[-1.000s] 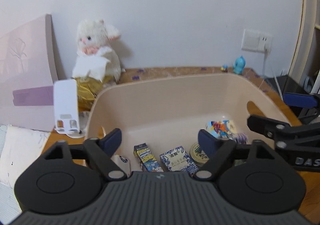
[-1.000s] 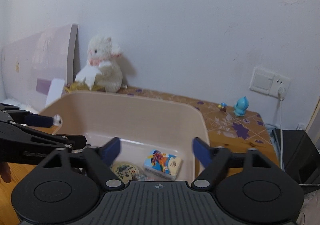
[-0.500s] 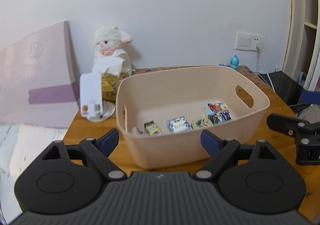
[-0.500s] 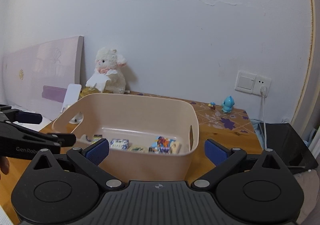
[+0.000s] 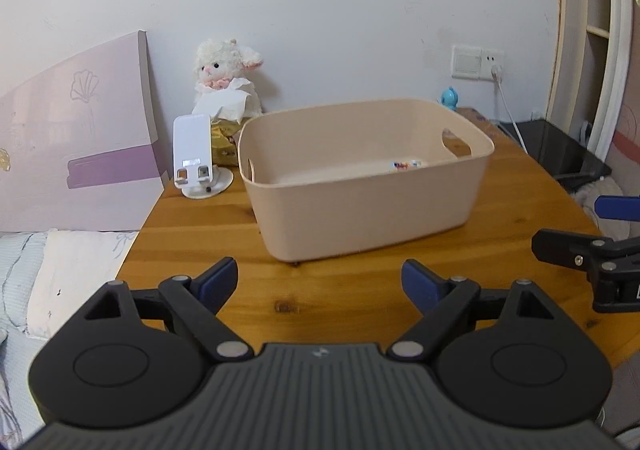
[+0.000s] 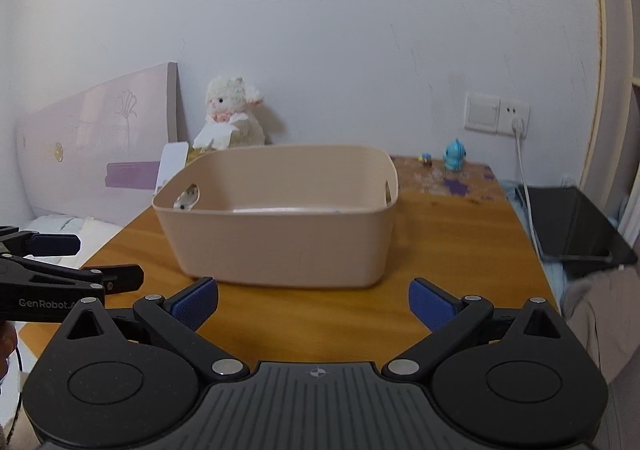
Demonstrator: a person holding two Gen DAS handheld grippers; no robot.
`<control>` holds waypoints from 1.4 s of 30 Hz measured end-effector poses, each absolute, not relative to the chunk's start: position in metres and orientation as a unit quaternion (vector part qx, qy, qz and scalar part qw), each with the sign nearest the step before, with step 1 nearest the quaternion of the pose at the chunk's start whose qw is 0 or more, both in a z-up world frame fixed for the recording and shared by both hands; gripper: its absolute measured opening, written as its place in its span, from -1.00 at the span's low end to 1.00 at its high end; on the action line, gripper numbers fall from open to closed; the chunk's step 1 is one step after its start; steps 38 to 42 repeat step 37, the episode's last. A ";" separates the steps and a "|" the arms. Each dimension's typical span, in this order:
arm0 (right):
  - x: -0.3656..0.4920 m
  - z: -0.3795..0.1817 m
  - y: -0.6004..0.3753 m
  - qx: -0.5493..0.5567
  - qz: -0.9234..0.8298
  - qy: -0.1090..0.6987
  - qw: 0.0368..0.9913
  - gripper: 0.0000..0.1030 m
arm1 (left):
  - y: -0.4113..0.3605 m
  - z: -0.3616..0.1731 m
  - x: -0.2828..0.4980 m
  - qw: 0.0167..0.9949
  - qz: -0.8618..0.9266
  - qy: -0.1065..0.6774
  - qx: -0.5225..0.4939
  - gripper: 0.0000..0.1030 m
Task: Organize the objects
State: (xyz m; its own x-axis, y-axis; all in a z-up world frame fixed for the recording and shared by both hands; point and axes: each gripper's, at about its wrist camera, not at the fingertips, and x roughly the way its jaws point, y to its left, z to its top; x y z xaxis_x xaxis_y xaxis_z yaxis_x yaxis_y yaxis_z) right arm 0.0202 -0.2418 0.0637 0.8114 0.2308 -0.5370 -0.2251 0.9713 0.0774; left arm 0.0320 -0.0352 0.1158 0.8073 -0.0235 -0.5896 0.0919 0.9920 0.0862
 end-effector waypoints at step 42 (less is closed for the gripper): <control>-0.015 0.053 -0.244 -0.020 0.112 0.314 0.943 1.00 | -0.038 0.103 -0.003 0.949 -0.014 0.315 0.023 0.74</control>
